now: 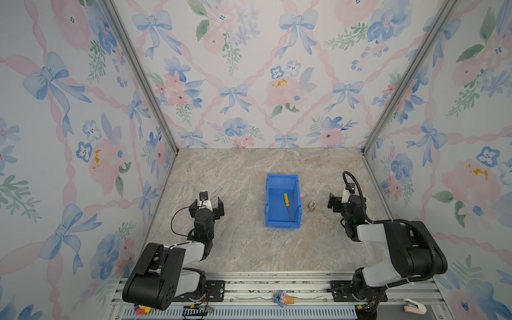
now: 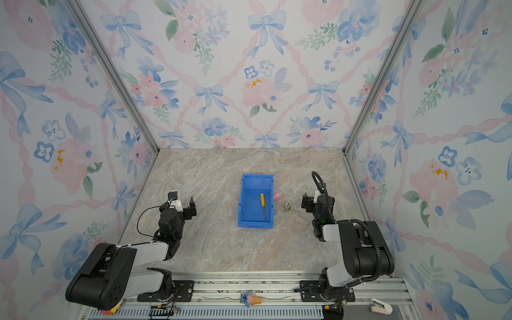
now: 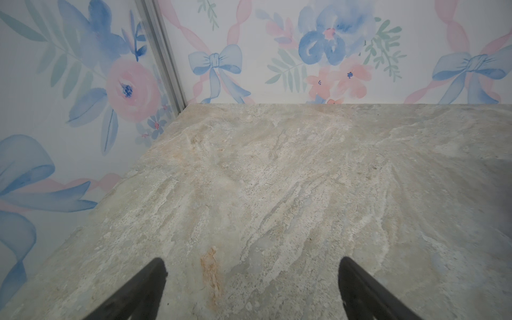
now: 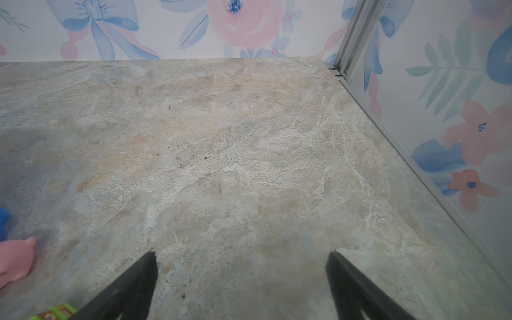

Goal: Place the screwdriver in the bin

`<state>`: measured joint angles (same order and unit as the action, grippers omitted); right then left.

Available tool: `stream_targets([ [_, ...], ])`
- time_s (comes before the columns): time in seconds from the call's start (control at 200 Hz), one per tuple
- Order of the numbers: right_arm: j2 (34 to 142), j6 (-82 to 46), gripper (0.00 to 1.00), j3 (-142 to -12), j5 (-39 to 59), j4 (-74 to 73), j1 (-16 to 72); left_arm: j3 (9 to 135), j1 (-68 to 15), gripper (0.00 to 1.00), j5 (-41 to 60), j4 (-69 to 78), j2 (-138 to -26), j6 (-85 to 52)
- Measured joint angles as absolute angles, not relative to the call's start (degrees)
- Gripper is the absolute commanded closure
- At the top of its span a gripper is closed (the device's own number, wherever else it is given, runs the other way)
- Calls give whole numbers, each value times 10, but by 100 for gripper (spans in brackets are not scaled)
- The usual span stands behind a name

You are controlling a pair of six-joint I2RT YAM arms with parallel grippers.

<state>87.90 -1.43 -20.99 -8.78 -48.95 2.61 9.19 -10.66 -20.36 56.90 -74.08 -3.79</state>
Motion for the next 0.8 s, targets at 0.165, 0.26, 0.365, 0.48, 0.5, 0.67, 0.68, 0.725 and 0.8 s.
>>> stream_targets([
  [0.165, 880, -14, 3, -210, -92, -504, 27, 92, -95, 2, -182, 603, -748, -22],
  [0.26, 881, -12, 3, -210, -100, -504, 31, 93, -89, 3, -169, 615, -765, -10],
  [0.365, 881, -12, 3, -210, -105, -504, 31, 95, -84, 3, -153, 641, -798, 3],
  [0.48, 881, -12, 3, -210, -108, -504, 31, 98, -74, 2, -137, 674, -845, 10],
  [0.5, 881, -12, 3, -210, -108, -504, 31, 98, -73, 3, -134, 678, -851, 10],
  [0.67, 881, -12, 3, -210, -109, -504, 31, 102, -61, 3, -116, 712, -894, 11],
  [0.68, 881, -12, 3, -210, -110, -504, 31, 102, -60, 3, -115, 712, -895, 11],
  [0.725, 882, -12, 3, -210, -110, -504, 31, 106, -57, 3, -114, 711, -897, 11],
  [0.8, 882, -12, 3, -212, -110, -504, 31, 117, -49, 2, -116, 708, -897, 5],
])
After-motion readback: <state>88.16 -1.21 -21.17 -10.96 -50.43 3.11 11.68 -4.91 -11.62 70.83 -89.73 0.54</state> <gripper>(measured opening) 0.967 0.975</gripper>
